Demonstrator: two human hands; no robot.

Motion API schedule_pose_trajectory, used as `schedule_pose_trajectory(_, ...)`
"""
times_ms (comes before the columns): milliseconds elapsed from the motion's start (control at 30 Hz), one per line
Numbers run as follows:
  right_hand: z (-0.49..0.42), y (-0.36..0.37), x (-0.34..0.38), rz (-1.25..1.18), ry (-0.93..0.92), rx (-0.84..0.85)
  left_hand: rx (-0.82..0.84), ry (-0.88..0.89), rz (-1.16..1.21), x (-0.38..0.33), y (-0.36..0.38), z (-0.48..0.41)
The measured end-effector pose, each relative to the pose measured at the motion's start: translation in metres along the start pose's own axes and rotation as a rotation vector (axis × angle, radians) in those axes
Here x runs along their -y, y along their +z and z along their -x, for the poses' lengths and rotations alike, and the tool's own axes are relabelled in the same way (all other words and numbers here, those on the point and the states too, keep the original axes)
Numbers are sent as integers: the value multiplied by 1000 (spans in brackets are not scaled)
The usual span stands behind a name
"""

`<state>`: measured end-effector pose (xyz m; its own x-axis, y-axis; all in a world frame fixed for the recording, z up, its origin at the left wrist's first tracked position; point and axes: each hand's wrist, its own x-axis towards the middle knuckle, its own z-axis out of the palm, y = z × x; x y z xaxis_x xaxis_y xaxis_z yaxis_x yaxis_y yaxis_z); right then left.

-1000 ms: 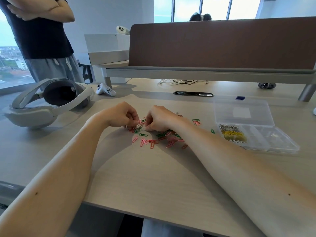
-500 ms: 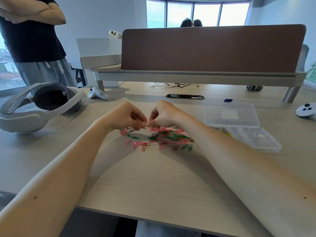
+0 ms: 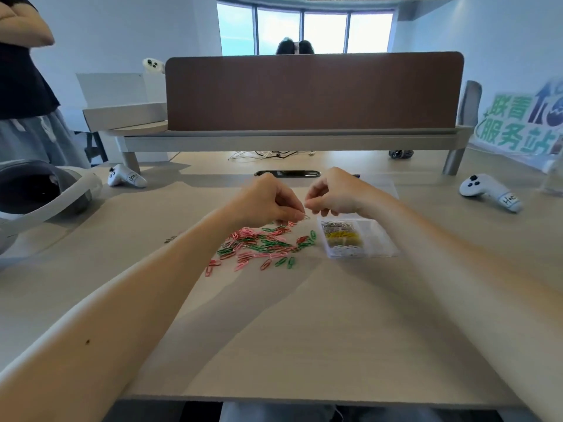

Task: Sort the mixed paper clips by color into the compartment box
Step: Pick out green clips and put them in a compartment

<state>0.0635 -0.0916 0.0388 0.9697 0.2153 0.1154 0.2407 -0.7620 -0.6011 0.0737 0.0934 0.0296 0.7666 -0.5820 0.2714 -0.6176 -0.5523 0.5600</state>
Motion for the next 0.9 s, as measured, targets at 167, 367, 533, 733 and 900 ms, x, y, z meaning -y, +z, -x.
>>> schedule_pose_trajectory(167, 19, -17, -35, 16, 81, -52, 66, 81, -81, -29, 39, -26)
schedule_pose_trajectory(367, 35, -14, -53, -11, 95, -53, 134, 112, -143, -35, 61, -32)
schedule_pose_trajectory(533, 36, -10, -55, -34, 75, -74, 150, 128, -205, -38, 62, -28)
schedule_pose_trajectory(733, 33, -1, -54, -56, 57, -136, 69, 126, -104, -29, 55, -22)
schedule_pose_trajectory(900, 29, 1, -53, 7, 37, -170, -9, 12, -115, 1, 15, -14)
